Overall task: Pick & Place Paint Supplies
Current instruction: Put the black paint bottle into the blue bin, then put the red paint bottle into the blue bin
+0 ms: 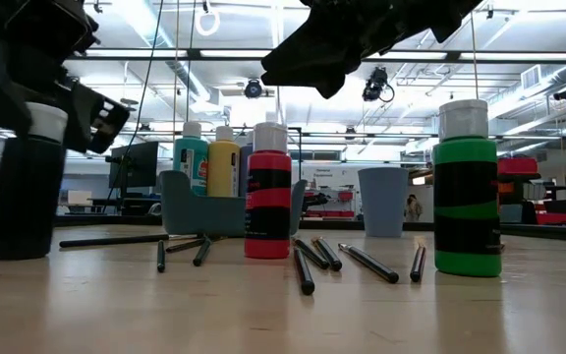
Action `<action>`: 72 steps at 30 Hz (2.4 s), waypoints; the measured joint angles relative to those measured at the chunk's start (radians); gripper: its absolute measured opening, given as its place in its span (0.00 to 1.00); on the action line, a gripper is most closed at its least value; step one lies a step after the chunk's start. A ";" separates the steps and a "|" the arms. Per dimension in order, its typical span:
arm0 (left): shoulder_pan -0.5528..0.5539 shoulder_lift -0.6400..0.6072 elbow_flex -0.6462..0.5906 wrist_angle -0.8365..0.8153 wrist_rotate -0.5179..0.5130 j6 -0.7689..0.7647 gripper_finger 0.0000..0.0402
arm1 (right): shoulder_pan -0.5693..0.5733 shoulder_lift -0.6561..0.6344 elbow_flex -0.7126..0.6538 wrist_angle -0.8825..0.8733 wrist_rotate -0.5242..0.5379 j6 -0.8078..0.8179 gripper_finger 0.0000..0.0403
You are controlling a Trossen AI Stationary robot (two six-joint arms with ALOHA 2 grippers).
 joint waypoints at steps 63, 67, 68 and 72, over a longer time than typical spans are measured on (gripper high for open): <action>0.460 -0.041 -0.029 0.022 -0.396 -0.054 0.48 | 0.000 0.001 -0.041 0.099 0.000 0.000 0.43; 0.431 -0.122 -0.028 0.018 -0.375 -0.015 0.49 | 0.000 0.001 -0.041 0.099 0.000 0.000 0.43; 0.422 -0.147 -0.028 0.012 -0.358 -0.009 0.49 | 0.000 0.001 -0.041 0.099 0.000 0.000 0.43; 0.381 -0.236 -0.027 0.011 -0.278 -0.007 0.48 | 0.004 0.007 -0.041 0.104 -0.038 0.000 0.43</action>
